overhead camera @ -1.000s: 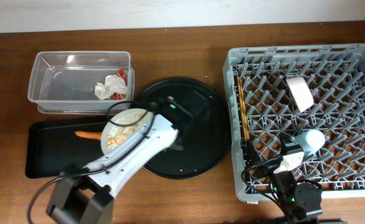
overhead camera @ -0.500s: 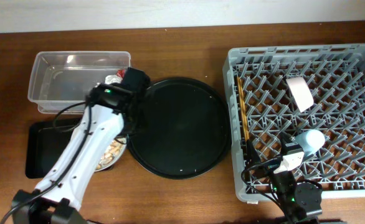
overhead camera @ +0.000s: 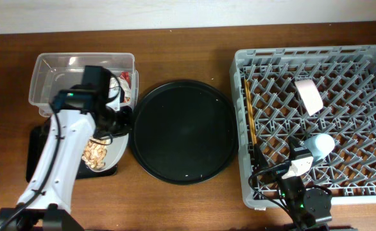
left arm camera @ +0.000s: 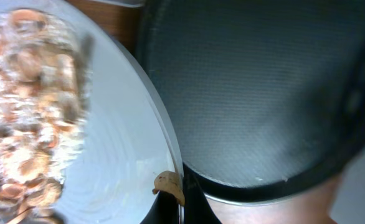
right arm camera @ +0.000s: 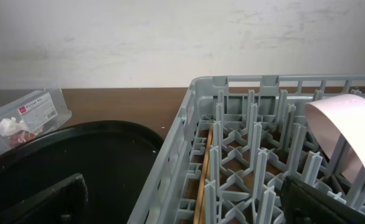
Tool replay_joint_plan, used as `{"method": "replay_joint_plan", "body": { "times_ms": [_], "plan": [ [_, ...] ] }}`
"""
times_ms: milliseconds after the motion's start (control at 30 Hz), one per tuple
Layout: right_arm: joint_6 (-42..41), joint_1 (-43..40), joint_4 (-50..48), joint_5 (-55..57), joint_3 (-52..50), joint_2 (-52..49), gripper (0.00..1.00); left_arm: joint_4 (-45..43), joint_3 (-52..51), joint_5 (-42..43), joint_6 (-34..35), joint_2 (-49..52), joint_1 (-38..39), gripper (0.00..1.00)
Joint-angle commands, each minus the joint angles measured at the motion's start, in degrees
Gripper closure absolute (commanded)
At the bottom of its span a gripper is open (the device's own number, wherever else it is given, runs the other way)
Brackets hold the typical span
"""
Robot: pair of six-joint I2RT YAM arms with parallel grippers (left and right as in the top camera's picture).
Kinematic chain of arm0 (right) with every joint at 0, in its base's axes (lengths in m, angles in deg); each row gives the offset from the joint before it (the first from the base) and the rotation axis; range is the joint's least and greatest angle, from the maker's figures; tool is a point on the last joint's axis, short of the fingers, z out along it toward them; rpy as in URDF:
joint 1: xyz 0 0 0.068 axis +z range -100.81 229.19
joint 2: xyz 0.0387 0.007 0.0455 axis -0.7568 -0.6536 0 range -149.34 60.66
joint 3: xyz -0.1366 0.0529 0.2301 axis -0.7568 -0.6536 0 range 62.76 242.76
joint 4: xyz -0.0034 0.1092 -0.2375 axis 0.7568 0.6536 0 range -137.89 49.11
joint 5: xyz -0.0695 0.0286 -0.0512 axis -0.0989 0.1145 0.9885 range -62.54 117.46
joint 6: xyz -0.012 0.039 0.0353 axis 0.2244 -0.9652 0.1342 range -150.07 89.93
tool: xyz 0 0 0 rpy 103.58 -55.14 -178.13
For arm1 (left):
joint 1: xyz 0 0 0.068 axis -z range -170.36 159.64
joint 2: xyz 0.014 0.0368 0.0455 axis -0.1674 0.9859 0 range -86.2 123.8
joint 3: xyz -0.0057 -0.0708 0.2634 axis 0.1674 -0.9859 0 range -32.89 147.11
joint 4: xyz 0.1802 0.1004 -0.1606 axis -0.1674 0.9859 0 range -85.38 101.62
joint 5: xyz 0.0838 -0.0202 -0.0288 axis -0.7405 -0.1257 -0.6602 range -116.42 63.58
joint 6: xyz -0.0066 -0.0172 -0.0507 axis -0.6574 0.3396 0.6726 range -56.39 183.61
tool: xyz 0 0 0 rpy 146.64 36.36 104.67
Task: Sort waste into correct bins and load items into the dishwasher rack
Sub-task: 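Tip the plate to dump rice and shells onto the small tray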
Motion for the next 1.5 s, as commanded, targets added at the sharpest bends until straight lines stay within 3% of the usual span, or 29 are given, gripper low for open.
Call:
{"method": "replay_joint_plan", "body": {
  "times_ms": [0, 167, 533, 867, 1200, 1367, 1467],
  "plan": [
    [-0.4, -0.4, -0.1, -0.7, -0.5, 0.4, 0.02, -0.1, -0.3, 9.7, -6.6, -3.1, -5.8, 1.00],
    [-0.4, -0.4, -0.1, -0.7, -0.5, 0.4, 0.02, -0.1, -1.5, 11.3, -8.3, -6.0, -11.9, 1.00],
    [-0.4, -0.4, -0.1, -0.7, -0.5, 0.4, 0.02, -0.1, -7.3, 36.1, -22.9, -7.6, -26.8, 1.00],
    [-0.4, -0.4, -0.1, -0.7, -0.5, 0.4, 0.02, 0.3, -10.1, 44.3, -26.4, -15.1, -43.5, 1.00],
    [-0.4, -0.4, -0.1, -0.7, -0.5, 0.4, 0.02, 0.7, -17.8, 64.0, -35.3, -16.5, -51.1, 1.00],
    [-0.4, -0.4, -0.1, -0.7, -0.5, 0.4, 0.02, 0.9, -19.1, 64.3, -36.4, -16.5, -54.5, 1.00],
    [-0.4, -0.4, -0.1, -0.7, -0.5, 0.4, 0.02, 1.3, -19.1, 70.5, -40.2, -16.7, -56.3, 1.00]
  ]
}}
